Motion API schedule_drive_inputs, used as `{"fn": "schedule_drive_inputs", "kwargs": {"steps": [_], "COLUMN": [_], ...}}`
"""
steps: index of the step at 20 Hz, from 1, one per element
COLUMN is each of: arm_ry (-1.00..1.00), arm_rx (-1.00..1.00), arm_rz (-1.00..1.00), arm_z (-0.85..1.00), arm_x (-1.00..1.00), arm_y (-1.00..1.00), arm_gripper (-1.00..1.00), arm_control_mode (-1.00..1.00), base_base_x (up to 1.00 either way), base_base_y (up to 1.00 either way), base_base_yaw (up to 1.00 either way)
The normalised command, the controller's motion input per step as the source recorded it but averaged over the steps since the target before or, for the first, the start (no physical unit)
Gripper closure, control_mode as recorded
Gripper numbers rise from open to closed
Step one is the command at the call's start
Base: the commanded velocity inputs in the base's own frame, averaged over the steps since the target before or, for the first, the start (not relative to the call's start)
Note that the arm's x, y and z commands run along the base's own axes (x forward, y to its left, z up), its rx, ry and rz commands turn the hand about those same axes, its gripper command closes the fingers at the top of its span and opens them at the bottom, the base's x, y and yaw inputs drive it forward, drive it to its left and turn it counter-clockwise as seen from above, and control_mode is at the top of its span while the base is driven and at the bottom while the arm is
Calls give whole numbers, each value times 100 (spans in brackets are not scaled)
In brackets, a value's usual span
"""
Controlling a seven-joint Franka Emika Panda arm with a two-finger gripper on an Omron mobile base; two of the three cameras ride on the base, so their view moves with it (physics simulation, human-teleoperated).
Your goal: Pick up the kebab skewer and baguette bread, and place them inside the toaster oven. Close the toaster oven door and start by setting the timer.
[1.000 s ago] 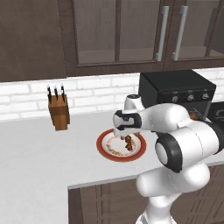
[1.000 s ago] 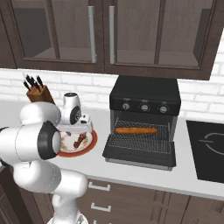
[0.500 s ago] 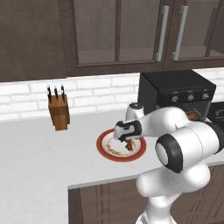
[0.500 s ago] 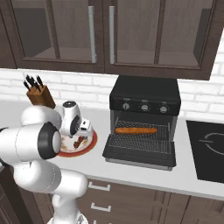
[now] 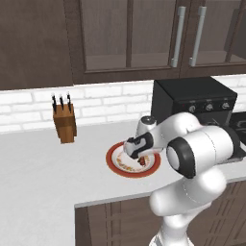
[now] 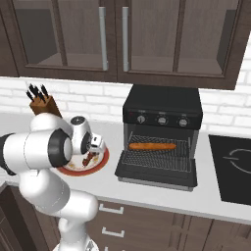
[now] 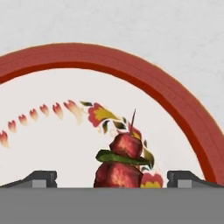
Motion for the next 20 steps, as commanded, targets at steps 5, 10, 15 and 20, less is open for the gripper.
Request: {"fn": "schedule_drive_inputs", "kwargs": {"steps": [5,10,15,20], "arm_ry": [-7,0,0,0], "arm_rx": [0,0,0,0], "arm_rz": [-1,0,0,-1], "arm_z": [-26,-13,0,3], "arm_x": [1,0,0,0], "arm_y": [-5,-7,0,0], "arm_gripper": [-100,100,100,100], "arm_control_mode": [-100,-100,-100,-100], "base_base_x": [0,0,0,0], "base_base_y": [0,0,0,0], "base_base_yaw": [0,0,0,0]}}
